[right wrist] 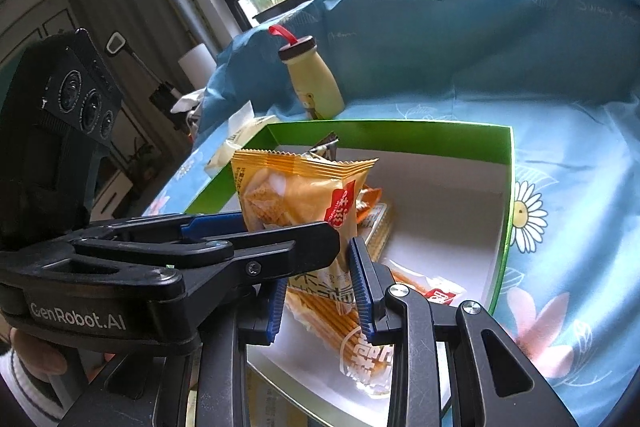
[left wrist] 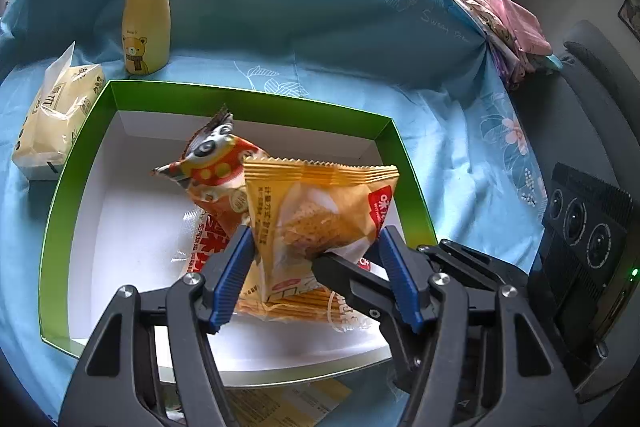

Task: Organize snacks
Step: 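Open the left tool to release the cake pack inside the box, then withdraw the left tool back toward the remaining snacks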

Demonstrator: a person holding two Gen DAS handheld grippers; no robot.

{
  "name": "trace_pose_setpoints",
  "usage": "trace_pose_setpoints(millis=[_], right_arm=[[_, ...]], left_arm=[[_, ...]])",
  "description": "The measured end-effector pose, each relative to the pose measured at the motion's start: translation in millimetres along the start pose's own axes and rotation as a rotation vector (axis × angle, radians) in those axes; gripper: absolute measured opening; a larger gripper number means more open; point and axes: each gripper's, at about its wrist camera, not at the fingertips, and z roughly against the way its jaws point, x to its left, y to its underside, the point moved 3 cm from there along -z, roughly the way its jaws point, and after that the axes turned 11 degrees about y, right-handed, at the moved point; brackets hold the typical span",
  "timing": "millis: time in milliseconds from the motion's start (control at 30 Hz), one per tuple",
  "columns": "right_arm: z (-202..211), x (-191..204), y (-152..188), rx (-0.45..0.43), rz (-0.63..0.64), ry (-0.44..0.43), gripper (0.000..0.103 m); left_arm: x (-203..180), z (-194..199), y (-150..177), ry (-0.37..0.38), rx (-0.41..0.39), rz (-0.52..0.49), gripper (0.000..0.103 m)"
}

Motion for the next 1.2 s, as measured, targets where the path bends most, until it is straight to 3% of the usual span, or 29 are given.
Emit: trace_pose_setpoints(millis=[500,733,767,833,933,1033,1133,1200], right_arm=[[-1,-1,2,0.028,-0.008,0.003,0.033],[0,-1,3,0.042,-0.013,0.017,0.034],[1,-1,4,0.042,-0.013,0.02,0.035],[4,0,4,0.04,-0.011,0.027,0.039],[12,-3,6,0.026,-0.011,0.062,0.052],[27,-6,12,0.004,-0.025,0.066,0.053],[43,-8,19,-0.016,-0.034,0.067,0.053],[54,-9,26,-0.026,-0.033,0.071,0.054]], left_arm=[[2,-5,-1,-0.025,0.011,0.01,0.067],[2,-6,2,-0.051,0.015,0.012,0.081],[2,-5,2,-0.065,0.014,0.012,0.087],[2,0,3,-0.086,0.002,0.002,0.087],[1,7,5,-0.101,-0.01,-0.009,0.087],[-4,19,9,-0.117,-0.036,-0.033,0.088],[-10,34,20,-0.134,-0.052,-0.06,0.101],[-14,42,26,-0.148,-0.065,-0.078,0.102]])
